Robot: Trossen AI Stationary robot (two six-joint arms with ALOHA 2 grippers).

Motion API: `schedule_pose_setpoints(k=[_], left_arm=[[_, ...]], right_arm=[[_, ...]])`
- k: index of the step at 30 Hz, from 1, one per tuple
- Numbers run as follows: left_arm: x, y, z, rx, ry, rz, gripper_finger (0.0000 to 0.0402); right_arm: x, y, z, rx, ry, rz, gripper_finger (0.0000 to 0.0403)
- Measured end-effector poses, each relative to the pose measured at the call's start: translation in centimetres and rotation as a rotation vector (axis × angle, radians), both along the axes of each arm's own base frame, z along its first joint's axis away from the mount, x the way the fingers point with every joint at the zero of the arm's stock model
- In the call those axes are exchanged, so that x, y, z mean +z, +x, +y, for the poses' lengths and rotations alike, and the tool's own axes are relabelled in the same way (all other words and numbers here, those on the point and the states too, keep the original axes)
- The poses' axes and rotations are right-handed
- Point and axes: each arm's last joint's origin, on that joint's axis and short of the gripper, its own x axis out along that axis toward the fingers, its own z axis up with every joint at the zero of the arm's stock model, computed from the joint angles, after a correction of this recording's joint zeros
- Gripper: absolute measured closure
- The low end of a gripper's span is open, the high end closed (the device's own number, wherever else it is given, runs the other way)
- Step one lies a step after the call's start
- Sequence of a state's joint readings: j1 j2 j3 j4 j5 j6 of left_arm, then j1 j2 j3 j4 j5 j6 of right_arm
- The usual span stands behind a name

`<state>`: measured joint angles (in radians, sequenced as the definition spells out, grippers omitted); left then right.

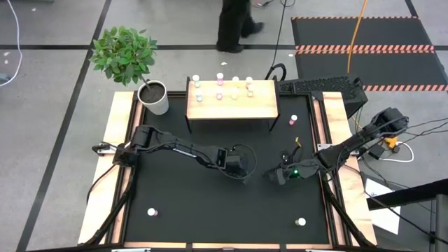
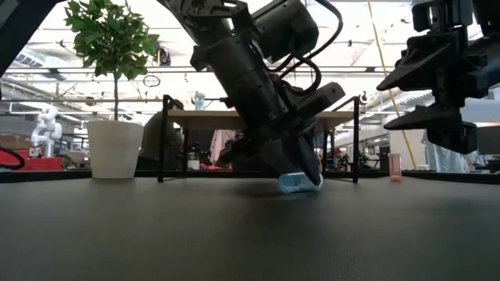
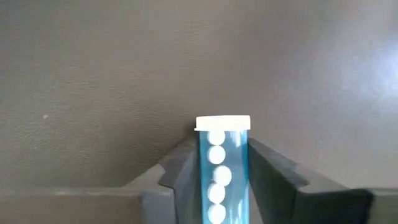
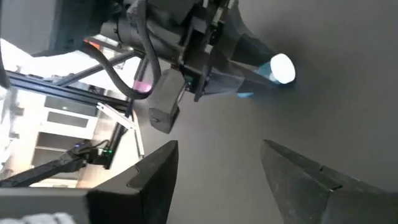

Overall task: Pick and place medicine bottles onto shelf by color
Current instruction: Put the blue pill bottle on the shelf aligned with the other blue pill bottles

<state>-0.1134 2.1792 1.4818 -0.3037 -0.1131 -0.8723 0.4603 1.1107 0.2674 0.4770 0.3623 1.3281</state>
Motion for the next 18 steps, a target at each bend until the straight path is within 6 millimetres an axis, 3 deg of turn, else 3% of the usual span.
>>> schedule_pose_setpoints(k=[7, 12, 15, 18], left_arm=[[0.2, 0.2, 1.2, 0.016, -0.021, -0.020, 0.0312], [0.6, 0.6, 2.4, 0.031, -0.098, -0.063, 0.0304], [1.6, 0.8, 2.7, 0.013, -0.140, -0.116, 0.0292], [3.8, 0.7, 2.9, -0.011, -0.156, -0.182, 0.0291]], right_arm=[[-0.6, -0.2, 0.0, 0.051, -0.030, 0.112, 0.0180], [0.0, 0.1, 0.2, 0.103, -0.064, 0.041, 0.0179], [0.9, 0.5, 0.3, 0.107, -0.082, -0.051, 0.0179], [1.0, 0.6, 0.1, 0.065, -0.127, -0.078, 0.0179]])
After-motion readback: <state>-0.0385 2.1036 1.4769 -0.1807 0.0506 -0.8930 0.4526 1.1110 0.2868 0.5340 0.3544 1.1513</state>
